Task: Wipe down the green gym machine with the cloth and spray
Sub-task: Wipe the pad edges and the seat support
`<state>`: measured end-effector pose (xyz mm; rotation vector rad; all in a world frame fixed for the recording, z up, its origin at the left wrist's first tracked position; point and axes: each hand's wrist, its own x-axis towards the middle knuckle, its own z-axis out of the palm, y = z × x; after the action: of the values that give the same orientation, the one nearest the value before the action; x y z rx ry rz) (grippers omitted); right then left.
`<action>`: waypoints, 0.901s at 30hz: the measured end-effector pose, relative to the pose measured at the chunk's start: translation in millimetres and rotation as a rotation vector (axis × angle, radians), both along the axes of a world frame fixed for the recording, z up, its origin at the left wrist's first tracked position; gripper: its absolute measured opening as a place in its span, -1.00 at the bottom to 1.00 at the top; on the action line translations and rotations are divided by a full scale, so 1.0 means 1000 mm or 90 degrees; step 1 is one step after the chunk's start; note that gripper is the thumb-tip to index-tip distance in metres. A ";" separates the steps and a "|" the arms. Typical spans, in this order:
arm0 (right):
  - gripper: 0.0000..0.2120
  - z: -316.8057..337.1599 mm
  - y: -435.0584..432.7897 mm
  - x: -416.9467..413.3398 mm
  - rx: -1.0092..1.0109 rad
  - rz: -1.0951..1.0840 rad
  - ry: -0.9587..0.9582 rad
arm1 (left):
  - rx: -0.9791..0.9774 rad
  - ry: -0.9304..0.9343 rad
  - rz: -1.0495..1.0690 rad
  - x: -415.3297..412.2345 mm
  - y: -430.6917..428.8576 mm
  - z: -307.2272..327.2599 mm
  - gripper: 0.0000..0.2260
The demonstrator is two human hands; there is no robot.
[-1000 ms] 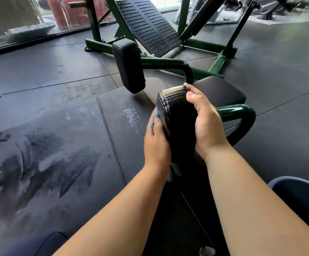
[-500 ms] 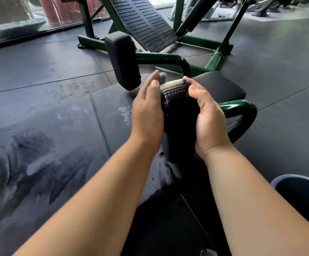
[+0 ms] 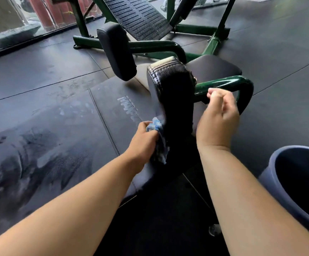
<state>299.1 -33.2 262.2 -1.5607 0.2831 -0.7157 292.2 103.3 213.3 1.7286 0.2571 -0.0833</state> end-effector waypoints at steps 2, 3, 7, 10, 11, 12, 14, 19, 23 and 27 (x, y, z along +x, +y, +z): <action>-0.70 -0.017 -0.011 -0.006 -0.053 -0.048 0.059 | 0.304 -0.053 -0.038 -0.003 0.008 -0.020 -0.51; -0.71 -0.028 -0.018 -0.009 -0.102 -0.030 0.109 | 0.414 -0.092 -0.057 -0.001 0.006 -0.029 -0.46; -0.69 -0.056 -0.026 -0.011 -0.264 0.081 0.167 | 0.496 -0.281 -0.145 -0.022 -0.018 -0.045 -0.49; -0.64 -0.062 -0.021 -0.015 -0.356 0.144 0.162 | 0.539 -0.325 -0.264 -0.055 -0.011 -0.052 -0.46; -0.62 -0.063 -0.020 -0.017 -0.368 0.156 0.172 | 0.557 -0.332 -0.291 -0.049 -0.002 -0.053 -0.48; -0.59 -0.064 -0.021 -0.021 -0.375 0.162 0.193 | 0.577 -0.340 -0.296 -0.037 0.005 -0.055 -0.50; -0.53 -0.069 -0.027 -0.027 -0.383 0.168 0.229 | 0.614 -0.298 -0.266 -0.012 0.010 -0.053 -0.53; -0.57 -0.091 -0.044 -0.031 -0.439 0.192 0.185 | 0.508 -0.219 -0.129 -0.020 -0.019 -0.041 -0.49; -0.55 -0.098 -0.032 -0.044 -0.470 0.142 0.143 | 0.391 -0.146 -0.266 -0.048 -0.008 -0.038 -0.46; -0.53 -0.105 0.001 -0.066 -0.487 0.068 0.035 | 0.370 -0.221 -0.163 -0.036 0.022 -0.033 -0.59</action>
<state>233.1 -32.4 156.8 -2.3016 -0.0535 -0.7387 256.2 125.0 180.1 2.3082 -0.2231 0.1174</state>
